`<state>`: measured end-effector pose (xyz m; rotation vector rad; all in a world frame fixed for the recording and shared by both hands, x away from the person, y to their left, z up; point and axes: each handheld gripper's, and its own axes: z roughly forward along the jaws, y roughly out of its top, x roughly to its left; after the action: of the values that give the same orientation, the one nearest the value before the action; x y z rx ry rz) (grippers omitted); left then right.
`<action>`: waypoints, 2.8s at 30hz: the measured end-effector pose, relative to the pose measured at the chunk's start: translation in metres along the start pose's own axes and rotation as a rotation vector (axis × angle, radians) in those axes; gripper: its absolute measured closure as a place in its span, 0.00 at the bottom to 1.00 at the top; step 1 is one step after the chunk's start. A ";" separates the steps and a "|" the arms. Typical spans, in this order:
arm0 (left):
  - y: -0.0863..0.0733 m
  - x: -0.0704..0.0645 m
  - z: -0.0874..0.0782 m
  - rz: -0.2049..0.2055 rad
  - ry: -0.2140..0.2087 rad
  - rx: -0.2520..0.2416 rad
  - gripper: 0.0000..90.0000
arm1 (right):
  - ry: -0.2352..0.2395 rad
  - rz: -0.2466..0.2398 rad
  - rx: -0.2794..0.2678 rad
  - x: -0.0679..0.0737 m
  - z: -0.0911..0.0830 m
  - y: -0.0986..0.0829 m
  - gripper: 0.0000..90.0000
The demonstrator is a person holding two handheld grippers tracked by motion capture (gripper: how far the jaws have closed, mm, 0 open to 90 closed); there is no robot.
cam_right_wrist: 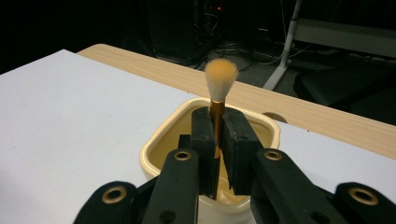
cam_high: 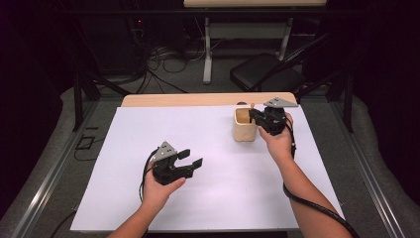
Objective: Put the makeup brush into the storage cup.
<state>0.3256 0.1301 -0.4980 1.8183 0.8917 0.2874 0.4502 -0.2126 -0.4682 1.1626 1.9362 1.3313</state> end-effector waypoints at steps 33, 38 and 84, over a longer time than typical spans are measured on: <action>-0.002 0.004 -0.007 0.021 0.032 0.010 0.41 | 0.011 -0.041 -0.033 0.015 -0.022 -0.013 0.28; -0.003 0.006 -0.011 0.021 0.032 0.013 0.41 | 0.028 -0.042 -0.036 0.019 -0.029 -0.016 0.27; -0.034 0.030 -0.053 0.021 0.092 -0.009 0.32 | 0.118 -0.020 -0.031 0.044 -0.085 -0.067 0.20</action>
<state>0.3015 0.1942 -0.5113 1.8194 0.9340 0.3902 0.3373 -0.2258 -0.4951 1.0693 1.9963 1.4431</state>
